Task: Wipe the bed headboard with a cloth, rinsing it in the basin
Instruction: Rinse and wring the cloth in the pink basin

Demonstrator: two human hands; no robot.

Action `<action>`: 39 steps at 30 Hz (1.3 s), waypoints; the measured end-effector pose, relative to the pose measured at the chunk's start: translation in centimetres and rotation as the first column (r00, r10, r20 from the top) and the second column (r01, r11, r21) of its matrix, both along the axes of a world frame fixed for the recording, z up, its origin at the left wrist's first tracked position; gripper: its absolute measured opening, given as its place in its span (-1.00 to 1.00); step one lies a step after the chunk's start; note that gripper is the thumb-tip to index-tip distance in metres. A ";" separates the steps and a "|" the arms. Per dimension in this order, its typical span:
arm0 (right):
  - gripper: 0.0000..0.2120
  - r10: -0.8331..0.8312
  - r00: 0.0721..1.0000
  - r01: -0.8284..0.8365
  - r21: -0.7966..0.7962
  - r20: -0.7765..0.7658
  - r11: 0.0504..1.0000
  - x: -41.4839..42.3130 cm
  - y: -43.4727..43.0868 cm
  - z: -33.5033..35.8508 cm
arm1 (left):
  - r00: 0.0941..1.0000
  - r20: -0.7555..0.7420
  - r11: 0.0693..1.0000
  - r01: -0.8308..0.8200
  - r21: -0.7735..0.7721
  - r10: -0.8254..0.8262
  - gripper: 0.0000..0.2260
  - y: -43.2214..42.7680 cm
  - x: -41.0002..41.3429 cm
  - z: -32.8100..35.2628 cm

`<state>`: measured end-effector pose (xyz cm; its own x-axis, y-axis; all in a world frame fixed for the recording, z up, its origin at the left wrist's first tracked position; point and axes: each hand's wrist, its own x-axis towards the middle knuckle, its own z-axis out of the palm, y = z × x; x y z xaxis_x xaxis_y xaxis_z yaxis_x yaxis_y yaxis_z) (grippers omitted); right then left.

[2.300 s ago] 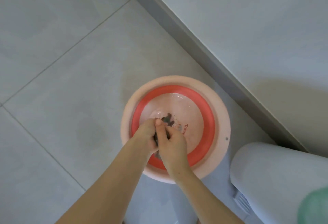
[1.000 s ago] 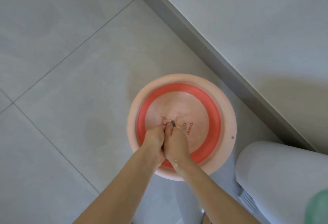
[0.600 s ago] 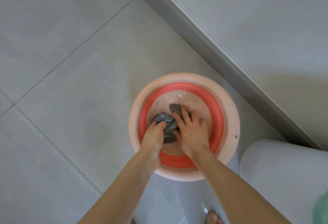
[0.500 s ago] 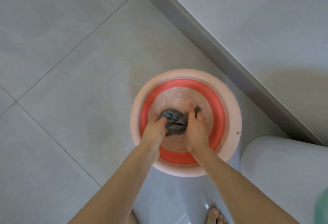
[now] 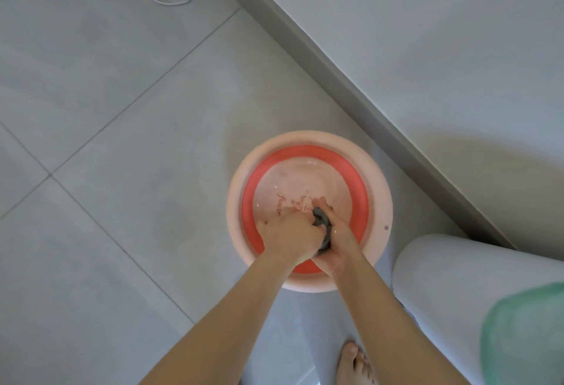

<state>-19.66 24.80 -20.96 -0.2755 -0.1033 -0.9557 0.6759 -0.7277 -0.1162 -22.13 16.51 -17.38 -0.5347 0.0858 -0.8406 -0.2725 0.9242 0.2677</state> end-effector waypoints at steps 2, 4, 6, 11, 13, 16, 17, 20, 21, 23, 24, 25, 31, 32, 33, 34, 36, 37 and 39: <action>-0.73 -0.018 0.999 0.017 0.048 0.026 0.999 -0.3 0.2 0.9 | 0.996 -0.094 1.000 0.005 -0.010 -0.006 -0.75 -0.3 -0.1 0.7; -0.75 -0.021 0.994 0.006 0.148 0.105 0.989 -0.9 0.2 1.5 | 0.959 -0.149 0.966 -0.220 0.137 0.239 -0.87 -0.6 0.3 1.4; -0.73 -0.068 0.983 0.033 0.195 0.172 0.980 -1.4 0.2 1.8 | 0.875 -0.115 0.859 -0.425 0.287 0.471 -0.83 -0.7 1.0 2.0; -0.69 0.085 0.961 -0.132 0.166 0.264 0.977 -2.5 0.0 3.4 | 0.829 -0.182 0.821 -0.444 0.359 0.529 -0.87 -0.6 1.8 3.4; -0.58 0.119 0.952 -0.165 0.147 0.281 0.975 -3.1 0.1 3.7 | 0.824 -0.195 0.816 -0.438 0.376 0.532 -0.88 -0.4 1.9 3.5; -0.52 0.113 0.952 -0.162 0.153 0.285 0.975 -3.5 0.0 3.9 | 0.794 -0.185 0.783 -0.477 0.399 0.579 -0.89 -0.2 2.1 3.5; -0.50 0.092 0.957 -0.142 0.168 0.275 0.976 -3.5 -0.1 3.9 | 0.782 -0.183 0.771 -0.492 0.405 0.596 -0.89 -0.2 2.2 3.5; -0.48 0.131 0.966 -0.162 0.124 0.225 0.979 -3.1 0.2 4.0 | 0.743 -0.174 0.734 -0.542 0.409 0.646 -0.88 0.0 2.4 3.3; -0.50 0.176 0.966 -0.193 0.074 0.189 0.978 -3.0 0.2 4.4 | 0.728 -0.178 0.725 -0.560 0.402 0.662 -0.88 0.0 2.4 3.3; -0.62 0.270 0.957 -0.268 -0.028 0.108 0.963 -2.6 0.2 5.3 | 0.709 -0.216 0.728 -0.575 0.373 0.671 -0.89 0.0 2.3 3.3; -0.65 0.303 0.949 -0.298 -0.065 0.084 0.952 -2.3 0.1 5.6 | 0.717 -0.226 0.742 -0.572 0.349 0.659 -0.90 0.0 2.1 3.3; -0.67 0.306 0.949 -0.300 -0.093 0.070 0.949 -2.0 0.1 5.8 | 0.744 -0.222 0.769 -0.557 0.314 0.630 -0.90 -0.1 1.9 3.3; -0.80 0.171 0.980 -0.172 0.002 0.099 0.985 -1.4 0.2 5.1 | 0.787 0.041 0.744 -0.598 0.298 0.616 -0.89 -1.1 1.7 3.4; -0.79 0.114 0.986 -0.116 0.011 0.125 0.993 -1.5 0.1 5.0 | 0.687 0.104 0.634 -0.710 0.307 0.719 -0.88 -1.3 1.9 3.7; -0.78 0.065 0.987 -0.067 0.010 0.145 0.998 -1.7 0.0 4.8 | 0.572 0.145 0.514 -0.803 0.303 0.807 -0.87 -1.5 2.1 3.8; -0.77 0.047 0.985 -0.052 0.024 0.163 0.998 -1.8 -0.1 4.5 | 0.482 0.151 0.427 -0.855 0.293 0.863 -0.87 -1.7 2.3 4.0; -0.75 0.073 0.978 -0.088 0.066 0.193 0.994 -2.1 -0.2 4.3 | 0.441 0.112 0.400 -0.875 0.272 0.890 -0.85 -2.1 2.7 3.9; -0.75 0.094 0.975 -0.113 0.083 0.201 0.990 -2.2 -0.2 4.3 | 0.436 0.109 0.396 -0.879 0.265 0.893 -0.85 -2.2 2.9 3.9; -0.77 0.131 0.970 -0.157 0.117 0.205 0.981 -2.3 -0.2 4.6 | 0.430 0.105 0.395 -0.884 0.248 0.897 -0.83 -2.1 3.0 3.9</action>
